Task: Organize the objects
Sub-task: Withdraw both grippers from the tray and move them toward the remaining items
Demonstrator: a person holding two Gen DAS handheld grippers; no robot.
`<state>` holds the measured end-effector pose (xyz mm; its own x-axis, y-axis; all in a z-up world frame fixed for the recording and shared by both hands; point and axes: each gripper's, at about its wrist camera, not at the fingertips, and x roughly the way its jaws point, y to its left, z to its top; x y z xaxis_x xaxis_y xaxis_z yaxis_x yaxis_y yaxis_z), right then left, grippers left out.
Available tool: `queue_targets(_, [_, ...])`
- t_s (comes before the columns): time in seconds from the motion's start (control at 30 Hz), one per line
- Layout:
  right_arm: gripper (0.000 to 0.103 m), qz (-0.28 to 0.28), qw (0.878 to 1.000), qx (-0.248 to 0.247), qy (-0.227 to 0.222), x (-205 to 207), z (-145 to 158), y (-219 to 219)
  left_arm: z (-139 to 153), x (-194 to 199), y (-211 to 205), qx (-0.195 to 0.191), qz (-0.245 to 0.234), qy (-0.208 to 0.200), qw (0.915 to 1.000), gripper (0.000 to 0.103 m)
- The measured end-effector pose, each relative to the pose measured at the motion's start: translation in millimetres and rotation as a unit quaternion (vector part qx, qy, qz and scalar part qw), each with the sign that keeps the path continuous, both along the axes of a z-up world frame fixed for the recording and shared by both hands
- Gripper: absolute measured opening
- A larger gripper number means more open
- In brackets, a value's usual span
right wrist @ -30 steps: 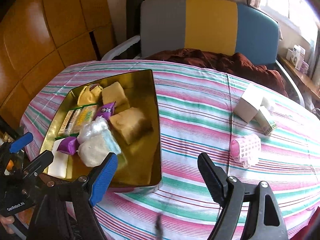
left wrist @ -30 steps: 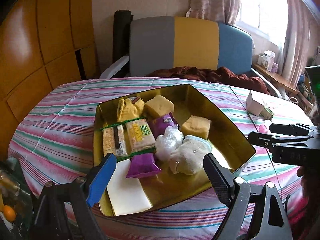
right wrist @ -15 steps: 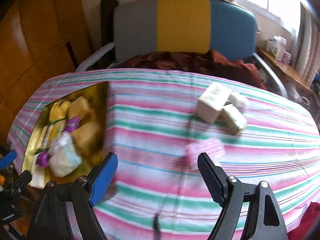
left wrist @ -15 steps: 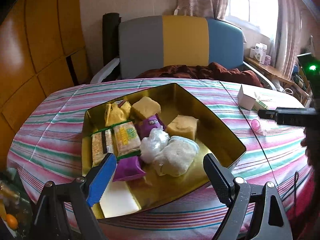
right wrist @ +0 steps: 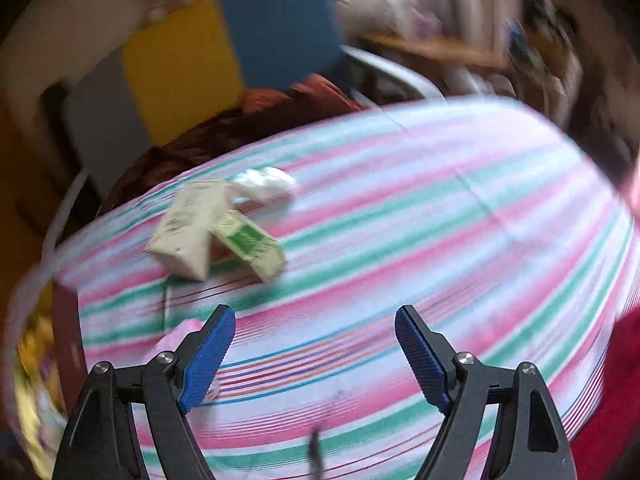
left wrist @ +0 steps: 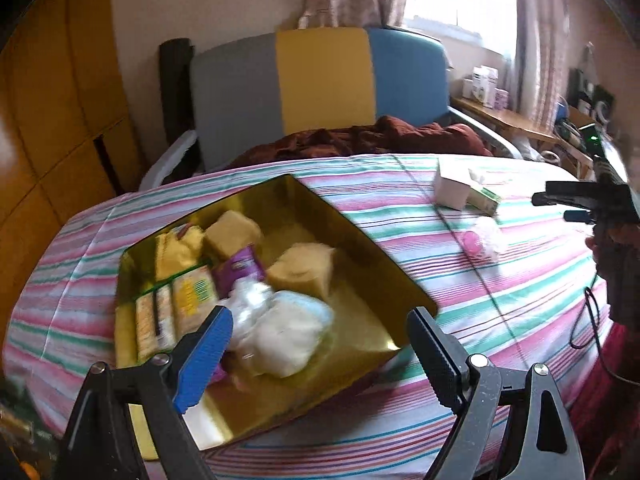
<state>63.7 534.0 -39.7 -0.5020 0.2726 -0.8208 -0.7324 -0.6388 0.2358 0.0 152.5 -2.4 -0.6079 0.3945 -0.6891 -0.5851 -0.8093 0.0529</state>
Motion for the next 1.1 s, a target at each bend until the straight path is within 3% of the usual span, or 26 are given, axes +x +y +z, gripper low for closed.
queue_targets(0.4, [0.084, 0.001, 0.997, -0.07, 0.015, 2, -10, 4, -2, 14, 86, -0.012, -0.095, -0.001, 0.9954, 0.089])
queue_targets(0.63, [0.084, 0.002, 0.997, -0.08, 0.018, 0, -10, 4, -12, 9, 130, -0.028, -0.136, -0.016, 0.9901, 0.089])
queue_targets(0.77, [0.084, 0.001, 0.996, -0.084, 0.025, 1, -10, 6, -17, 4, 155, -0.024, -0.149, -0.044, 0.9875, 0.089])
queue_targets(0.9, [0.084, -0.001, 0.995, -0.091, 0.031, 2, -10, 8, -24, -7, 179, -0.007, -0.148, -0.099, 0.984, 0.089])
queue_targets(1.1, [0.084, -0.005, 0.994, -0.103, 0.047, 5, -9, 13, -40, -22, 213, 0.005, -0.115, -0.156, 0.981, 0.089])
